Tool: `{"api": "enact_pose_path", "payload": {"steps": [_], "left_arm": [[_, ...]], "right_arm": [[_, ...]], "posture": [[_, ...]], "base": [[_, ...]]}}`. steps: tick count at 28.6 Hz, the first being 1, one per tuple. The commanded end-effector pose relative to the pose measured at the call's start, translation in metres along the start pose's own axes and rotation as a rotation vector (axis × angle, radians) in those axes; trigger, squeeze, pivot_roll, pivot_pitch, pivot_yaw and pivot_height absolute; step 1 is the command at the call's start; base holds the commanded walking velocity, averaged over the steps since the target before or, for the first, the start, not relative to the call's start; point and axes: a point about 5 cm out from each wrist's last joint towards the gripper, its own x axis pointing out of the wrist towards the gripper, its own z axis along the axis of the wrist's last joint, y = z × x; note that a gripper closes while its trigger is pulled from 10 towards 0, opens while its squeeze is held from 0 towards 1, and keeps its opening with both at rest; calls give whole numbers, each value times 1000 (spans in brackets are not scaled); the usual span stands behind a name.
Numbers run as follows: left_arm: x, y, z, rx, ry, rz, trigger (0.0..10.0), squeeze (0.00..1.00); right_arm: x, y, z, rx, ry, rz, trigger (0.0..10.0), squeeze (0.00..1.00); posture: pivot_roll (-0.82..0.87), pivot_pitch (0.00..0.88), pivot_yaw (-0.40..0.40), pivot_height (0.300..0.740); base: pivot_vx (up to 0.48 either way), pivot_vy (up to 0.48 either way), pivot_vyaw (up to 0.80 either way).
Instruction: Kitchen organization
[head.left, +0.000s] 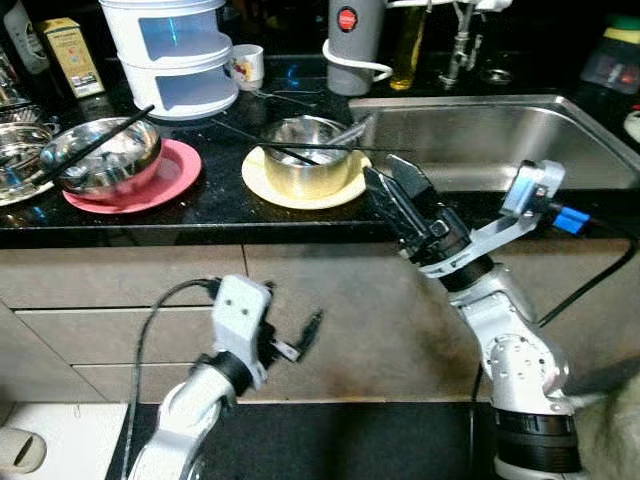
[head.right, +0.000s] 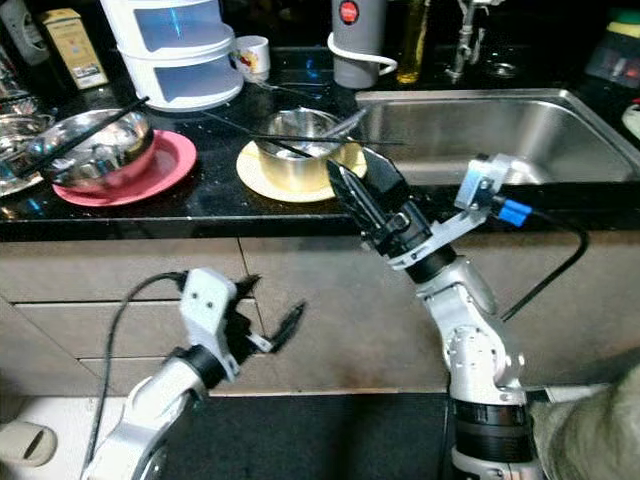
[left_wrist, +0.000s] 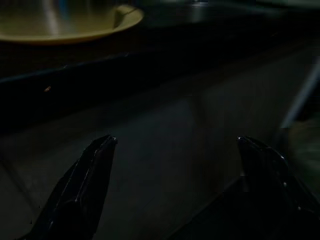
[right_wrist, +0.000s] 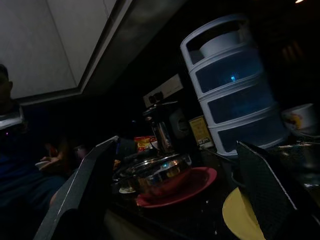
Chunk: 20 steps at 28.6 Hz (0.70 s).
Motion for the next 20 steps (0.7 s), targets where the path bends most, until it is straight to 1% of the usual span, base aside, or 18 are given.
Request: {"api": "enact_pose_path", "payload": {"steps": [1,3,8,11,13,14,15,16,17,18,20], "left_arm": [[-4,-3,-3,-33,25,-56,10000,0],[-4,-8,-2,-58,22,-105,10000,0],[-5,-11,-3,-75,24,-133,10000,0],[-7,-12,-3,-80,28,-139,10000,0],[-8,-12,-3,-84,33,-151,10000,0],[-9,-13,-2,-88,38,-166,10000,0],[-9,-13,-2,-88,38,-166,10000,0],[-10,-14,-2,-94,42,-180,10000,0],[-10,-14,-2,-94,42,-180,10000,0],[-10,-14,-2,-96,45,-187,10000,0],[-11,-15,-2,-100,50,-199,10000,0]], "right_arm": [[3,3,3,13,-12,23,10000,0],[3,3,4,13,-15,26,10000,0],[3,4,2,10,-8,33,10000,0],[3,3,1,-7,7,27,10000,0],[2,0,1,-54,34,11,10000,0],[3,-3,1,-110,66,6,10000,0],[3,-3,1,-110,66,6,10000,0],[3,-6,2,-172,110,13,10000,0],[3,-6,2,-172,110,13,10000,0],[3,-8,2,-217,143,26,10000,0],[4,-9,5,-273,182,51,10000,0]], "posture": [[29,29,-31,740],[30,22,-30,740],[30,17,-28,740],[32,13,-28,740],[33,13,-28,740],[34,15,-28,740],[34,15,-28,740],[34,15,-28,740],[34,15,-28,740],[35,21,-29,740],[34,25,-29,740]], "base": [[289,0,0],[292,0,0],[289,0,0],[284,0,0],[287,0,0],[285,0,0],[285,0,0],[289,0,0],[289,0,0],[281,0,0],[279,0,0]]}}
